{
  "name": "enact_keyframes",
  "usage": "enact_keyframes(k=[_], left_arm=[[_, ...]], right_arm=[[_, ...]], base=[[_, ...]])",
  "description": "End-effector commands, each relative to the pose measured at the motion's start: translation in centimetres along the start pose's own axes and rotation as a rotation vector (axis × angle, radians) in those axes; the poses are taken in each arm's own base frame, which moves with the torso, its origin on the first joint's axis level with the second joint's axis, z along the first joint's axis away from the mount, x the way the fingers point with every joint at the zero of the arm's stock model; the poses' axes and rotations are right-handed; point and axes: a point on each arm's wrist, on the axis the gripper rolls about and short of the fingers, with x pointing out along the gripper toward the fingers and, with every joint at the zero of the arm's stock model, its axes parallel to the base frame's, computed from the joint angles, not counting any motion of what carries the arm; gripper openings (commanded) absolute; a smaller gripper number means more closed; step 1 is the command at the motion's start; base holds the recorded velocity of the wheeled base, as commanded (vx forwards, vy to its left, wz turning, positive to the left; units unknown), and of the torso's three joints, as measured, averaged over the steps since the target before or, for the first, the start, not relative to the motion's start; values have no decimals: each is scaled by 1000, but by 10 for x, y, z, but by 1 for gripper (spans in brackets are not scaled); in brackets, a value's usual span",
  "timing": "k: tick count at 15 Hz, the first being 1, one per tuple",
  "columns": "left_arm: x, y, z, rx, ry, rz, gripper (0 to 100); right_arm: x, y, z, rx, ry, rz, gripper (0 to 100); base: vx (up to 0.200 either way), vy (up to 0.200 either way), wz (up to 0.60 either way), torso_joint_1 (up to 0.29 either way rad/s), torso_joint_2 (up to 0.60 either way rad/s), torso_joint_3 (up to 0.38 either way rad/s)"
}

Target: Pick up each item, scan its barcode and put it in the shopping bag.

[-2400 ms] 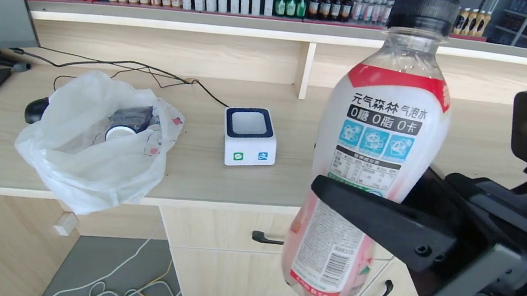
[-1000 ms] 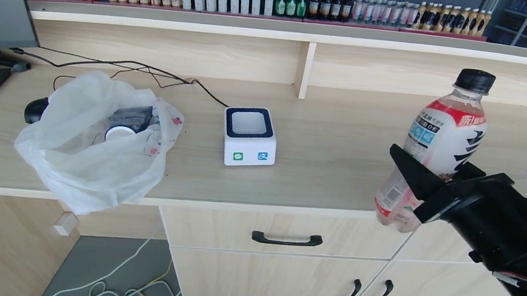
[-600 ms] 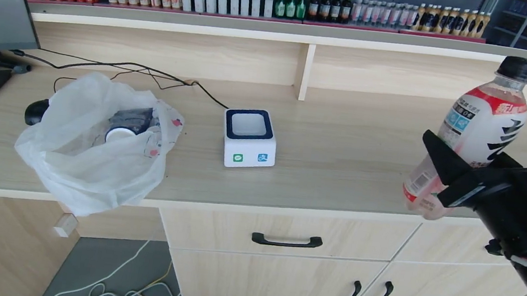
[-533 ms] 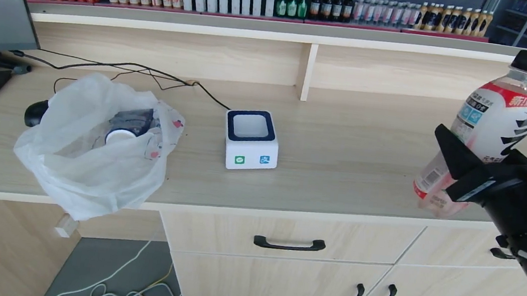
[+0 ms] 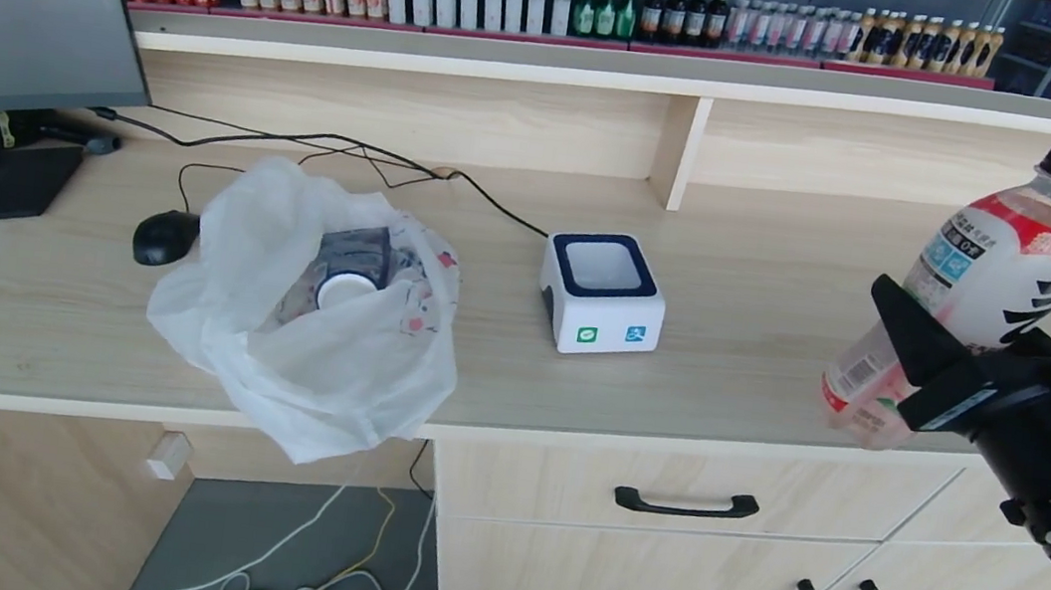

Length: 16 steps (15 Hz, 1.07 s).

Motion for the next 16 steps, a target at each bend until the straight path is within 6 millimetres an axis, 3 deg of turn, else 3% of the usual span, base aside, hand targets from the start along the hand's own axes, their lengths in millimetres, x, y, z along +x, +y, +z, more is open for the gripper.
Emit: enact_keyframes(k=[1,8,13,16], left_arm=[[0,0,0,0,0,0,100],[0,0,0,0,1,0,100],[0,0,0,4,0,0,100],[0,0,0,4,0,0,100]], right_arm=[[-4,-1,4,2,-8,-3,0],[-5,-2,9,-45,-20,-29,0],[3,2,8,-124,-37,65,0],[28,11,16,-221,-118,156,0]], base=[[0,200,0,7,2,-2],[0,200,0,2,2,1],[0,0,0,0,0,0],[0,0,0,0,0,0]])
